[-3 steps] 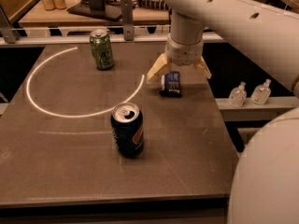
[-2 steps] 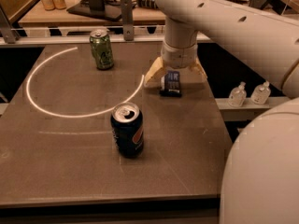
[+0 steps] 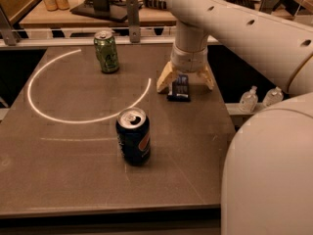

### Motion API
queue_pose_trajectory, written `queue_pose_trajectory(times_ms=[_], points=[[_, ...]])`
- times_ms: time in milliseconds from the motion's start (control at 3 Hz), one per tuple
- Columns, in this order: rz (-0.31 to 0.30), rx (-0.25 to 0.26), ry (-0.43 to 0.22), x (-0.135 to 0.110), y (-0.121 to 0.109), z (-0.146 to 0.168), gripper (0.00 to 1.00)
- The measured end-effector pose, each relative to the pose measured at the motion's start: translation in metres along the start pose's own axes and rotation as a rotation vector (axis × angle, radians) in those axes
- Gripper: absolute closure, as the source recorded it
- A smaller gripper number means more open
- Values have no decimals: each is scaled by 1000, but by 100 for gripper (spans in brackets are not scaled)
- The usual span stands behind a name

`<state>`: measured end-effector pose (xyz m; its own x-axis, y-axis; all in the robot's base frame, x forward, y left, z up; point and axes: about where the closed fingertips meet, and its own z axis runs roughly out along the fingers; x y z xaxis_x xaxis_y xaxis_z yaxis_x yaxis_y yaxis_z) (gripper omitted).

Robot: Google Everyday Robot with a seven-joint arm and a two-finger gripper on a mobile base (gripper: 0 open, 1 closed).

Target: Move rxbar blueberry near green can

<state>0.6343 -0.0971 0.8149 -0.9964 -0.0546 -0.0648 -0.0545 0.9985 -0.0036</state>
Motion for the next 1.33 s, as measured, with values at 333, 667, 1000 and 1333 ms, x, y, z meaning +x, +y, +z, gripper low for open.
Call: queue_pose_trajectory(times_ms=[333,667,1000,1333], points=[[11,-31,-3,-3,0,-2,44],[11,-33,-3,-4,0,-7,66],[11,-33,-3,-4,0,-16,89],[11,-33,-3,-4,0,-18,100]])
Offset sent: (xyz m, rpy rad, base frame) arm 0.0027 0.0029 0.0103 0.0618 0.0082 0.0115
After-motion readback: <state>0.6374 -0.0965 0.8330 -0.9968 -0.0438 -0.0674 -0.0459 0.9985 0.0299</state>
